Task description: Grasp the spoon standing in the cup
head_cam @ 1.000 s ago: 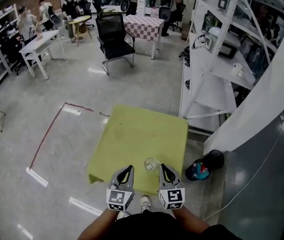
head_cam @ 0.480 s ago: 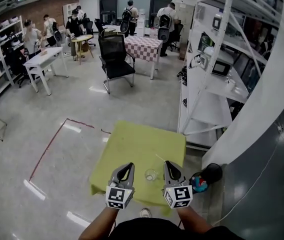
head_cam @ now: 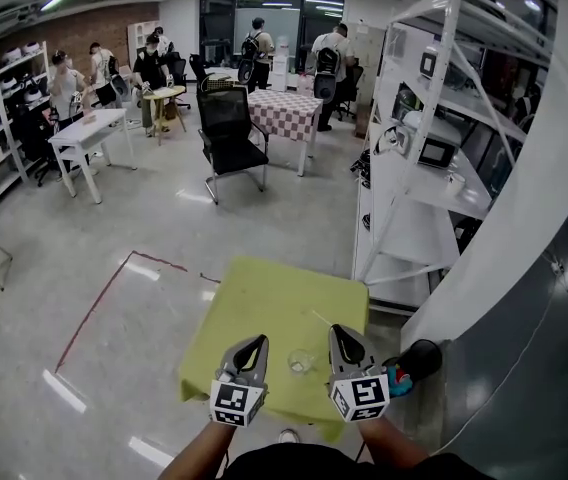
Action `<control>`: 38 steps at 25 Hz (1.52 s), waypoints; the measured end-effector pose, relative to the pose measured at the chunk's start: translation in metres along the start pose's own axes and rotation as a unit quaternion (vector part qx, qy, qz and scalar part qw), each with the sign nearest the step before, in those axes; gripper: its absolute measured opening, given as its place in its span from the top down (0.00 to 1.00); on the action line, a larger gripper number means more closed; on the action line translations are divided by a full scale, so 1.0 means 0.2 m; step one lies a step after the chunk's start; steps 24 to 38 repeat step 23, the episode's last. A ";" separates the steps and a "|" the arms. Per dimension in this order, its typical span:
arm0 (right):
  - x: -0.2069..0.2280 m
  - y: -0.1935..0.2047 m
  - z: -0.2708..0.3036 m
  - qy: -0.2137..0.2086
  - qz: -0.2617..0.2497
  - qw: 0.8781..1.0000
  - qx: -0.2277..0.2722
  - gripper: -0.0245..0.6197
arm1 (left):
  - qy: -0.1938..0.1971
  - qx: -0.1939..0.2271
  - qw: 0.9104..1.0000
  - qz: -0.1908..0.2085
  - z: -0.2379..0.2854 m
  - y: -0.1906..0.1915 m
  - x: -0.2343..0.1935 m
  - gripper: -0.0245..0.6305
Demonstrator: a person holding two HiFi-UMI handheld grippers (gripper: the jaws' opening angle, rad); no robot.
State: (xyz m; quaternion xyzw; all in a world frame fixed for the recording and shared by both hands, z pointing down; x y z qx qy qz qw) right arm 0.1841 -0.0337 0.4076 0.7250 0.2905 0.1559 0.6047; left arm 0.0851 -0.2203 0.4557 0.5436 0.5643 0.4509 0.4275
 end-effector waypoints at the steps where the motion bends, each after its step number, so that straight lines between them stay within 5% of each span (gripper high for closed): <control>1: 0.00 -0.01 0.00 -0.001 -0.002 1.000 0.003 0.95 | 0.003 0.003 1.000 -0.001 0.00 0.00 0.00 0.95; 38: 0.01 -0.01 0.05 0.004 0.003 1.000 0.016 0.95 | 0.003 0.020 1.000 0.007 0.06 -0.05 0.00 0.95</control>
Point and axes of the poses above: the fingertips, and each gripper's own axes: z forward along the fingers, x to its right, y out of its underside, the point moved 8 cm from there along -z, backward along the fingers, and after that the axes turned 12 degrees about x, right-handed, at the moved point
